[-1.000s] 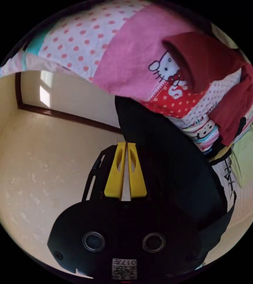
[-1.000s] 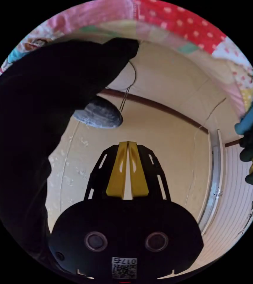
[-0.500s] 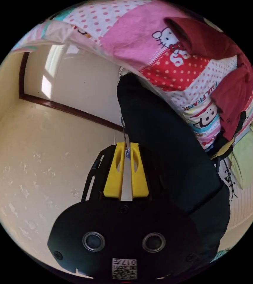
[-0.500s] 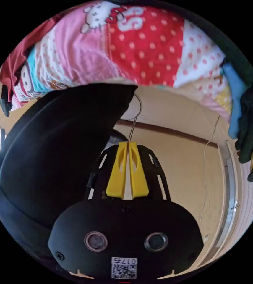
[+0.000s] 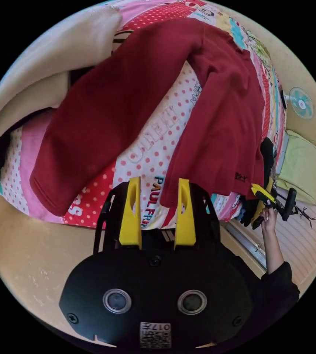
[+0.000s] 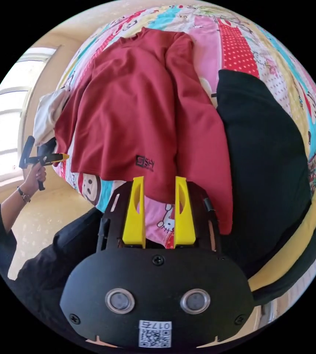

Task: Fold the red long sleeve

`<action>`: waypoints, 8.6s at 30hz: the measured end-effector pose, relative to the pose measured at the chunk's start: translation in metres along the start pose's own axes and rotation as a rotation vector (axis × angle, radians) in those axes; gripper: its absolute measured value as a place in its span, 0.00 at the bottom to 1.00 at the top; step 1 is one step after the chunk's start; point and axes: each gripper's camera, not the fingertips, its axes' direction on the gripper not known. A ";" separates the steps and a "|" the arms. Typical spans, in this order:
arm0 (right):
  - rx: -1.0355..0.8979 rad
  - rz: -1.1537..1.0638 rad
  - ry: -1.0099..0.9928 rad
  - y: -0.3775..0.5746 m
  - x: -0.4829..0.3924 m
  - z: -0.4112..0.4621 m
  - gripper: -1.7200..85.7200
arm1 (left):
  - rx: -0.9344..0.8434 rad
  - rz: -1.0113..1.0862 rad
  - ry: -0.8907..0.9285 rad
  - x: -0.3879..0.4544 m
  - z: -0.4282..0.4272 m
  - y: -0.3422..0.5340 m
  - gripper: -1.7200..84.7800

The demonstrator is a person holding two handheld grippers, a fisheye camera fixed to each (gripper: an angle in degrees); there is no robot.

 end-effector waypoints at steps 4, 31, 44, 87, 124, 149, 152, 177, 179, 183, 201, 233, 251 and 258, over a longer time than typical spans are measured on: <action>-0.178 -0.034 0.063 -0.002 -0.002 0.082 0.14 | 0.021 -0.107 -0.113 0.002 0.026 -0.005 0.14; -0.264 -0.007 -0.005 0.157 -0.074 0.086 0.11 | 0.441 -0.600 0.629 -0.297 0.050 0.149 0.16; 0.142 -1.078 0.133 0.047 -0.514 0.084 0.18 | 0.684 -0.018 0.668 -0.280 -0.093 0.241 0.09; -0.235 0.073 -0.077 0.064 -0.057 0.061 0.05 | -0.215 0.315 0.139 -0.131 0.057 0.103 0.03; 0.473 0.365 -0.365 0.085 0.045 -0.435 0.06 | 0.145 -0.264 0.351 -0.137 -0.073 0.256 0.02; 0.136 -0.042 -0.844 -0.110 -0.182 -0.346 0.03 | 0.099 -0.256 0.437 -0.175 -0.123 0.311 0.11; 0.123 0.088 -0.729 -0.079 -0.137 -0.324 0.03 | 0.079 -0.092 0.456 -0.131 -0.130 0.286 0.13; -0.163 -0.111 -0.060 -0.260 -0.164 -0.040 0.11 | -0.007 0.324 -0.376 0.124 -0.131 -0.009 0.15; -0.298 -0.128 -0.119 -0.256 -0.153 -0.010 0.08 | 0.061 0.469 -0.354 0.133 -0.155 0.016 0.09; -0.090 -0.116 -0.139 -0.239 -0.138 -0.058 0.06 | 0.186 0.618 -0.124 0.133 -0.213 0.058 0.06; -0.031 -0.086 0.023 -0.094 -0.095 0.045 0.05 | 0.213 0.205 0.101 -0.084 -0.159 0.244 0.11; -0.001 -0.404 0.200 -0.231 -0.104 0.071 0.13 | 0.392 0.605 0.290 -0.031 -0.186 0.186 0.01; 0.289 -0.128 0.240 -0.148 -0.058 -0.018 0.12 | 0.245 0.099 0.145 -0.054 -0.099 0.106 0.18; 0.187 -0.023 0.200 -0.112 0.013 -0.005 0.06 | 0.310 0.170 -0.045 -0.003 -0.126 0.091 0.09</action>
